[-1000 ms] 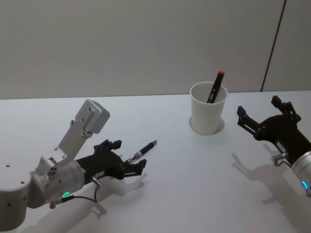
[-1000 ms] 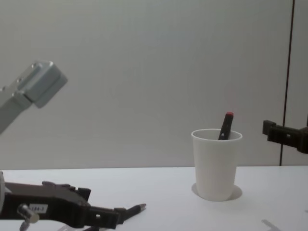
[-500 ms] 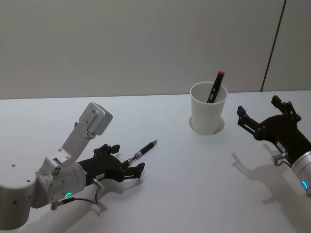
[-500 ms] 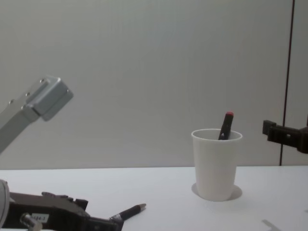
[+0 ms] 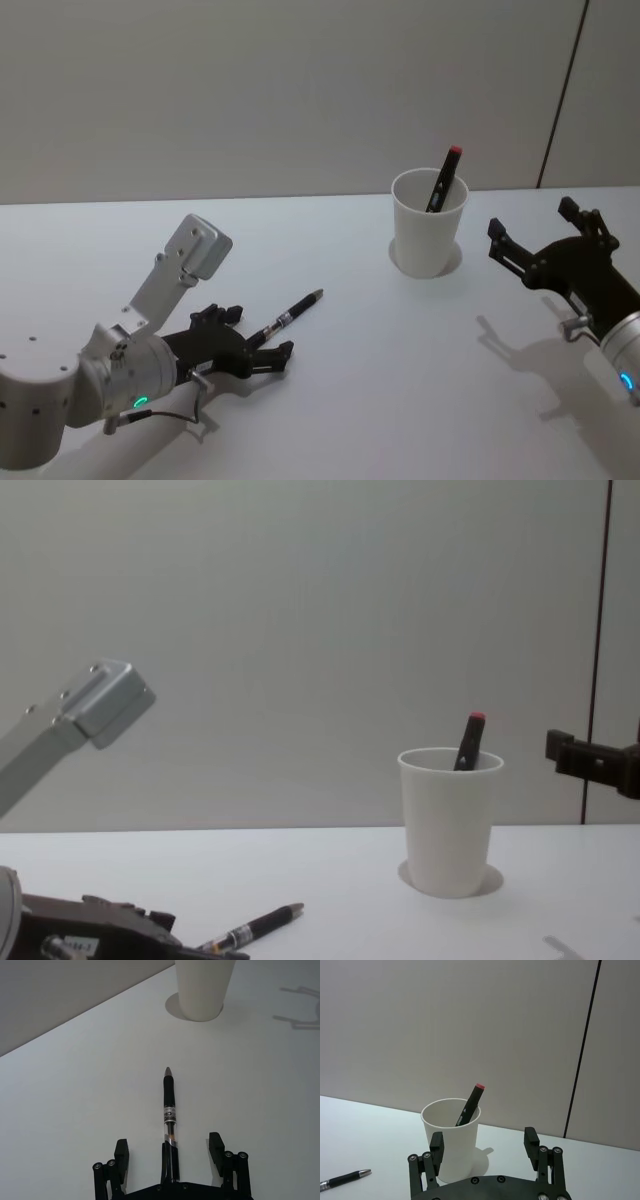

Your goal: Place the pen into the pen holder.

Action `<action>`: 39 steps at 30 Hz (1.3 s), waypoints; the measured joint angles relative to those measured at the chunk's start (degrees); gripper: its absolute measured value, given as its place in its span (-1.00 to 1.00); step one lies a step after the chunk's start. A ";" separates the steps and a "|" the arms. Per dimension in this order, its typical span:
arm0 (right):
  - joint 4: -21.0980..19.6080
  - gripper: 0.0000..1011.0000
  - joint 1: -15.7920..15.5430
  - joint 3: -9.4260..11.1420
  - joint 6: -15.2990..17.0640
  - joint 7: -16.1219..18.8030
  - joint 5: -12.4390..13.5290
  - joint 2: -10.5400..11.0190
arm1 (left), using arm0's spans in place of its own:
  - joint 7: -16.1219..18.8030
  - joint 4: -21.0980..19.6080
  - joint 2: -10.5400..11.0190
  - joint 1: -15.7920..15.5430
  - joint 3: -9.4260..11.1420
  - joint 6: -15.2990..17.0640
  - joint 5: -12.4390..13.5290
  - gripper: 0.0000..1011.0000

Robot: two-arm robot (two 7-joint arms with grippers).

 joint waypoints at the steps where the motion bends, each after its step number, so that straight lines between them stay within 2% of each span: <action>1: 0.00 0.98 0.00 0.00 0.00 0.00 0.00 0.00 | -0.03 0.12 -0.05 -0.07 -0.01 0.14 -0.09 0.98; 24: 0.00 0.98 0.00 0.00 0.00 0.00 0.00 0.00 | -0.24 1.08 -0.30 -0.47 -0.32 1.05 -1.59 0.97; 30: 0.00 0.98 0.00 0.00 0.00 0.00 0.00 0.00 | -0.18 1.17 -0.31 -0.51 -0.40 1.17 -1.59 0.75; 36: 0.00 0.98 0.00 0.00 0.00 0.00 0.00 0.00 | -0.17 1.20 -0.34 -0.53 -0.42 1.23 -1.70 0.40; 39: 0.00 0.98 0.00 0.00 0.00 0.00 0.00 0.00 | -0.17 1.21 -0.34 -0.53 -0.42 1.26 -1.74 0.29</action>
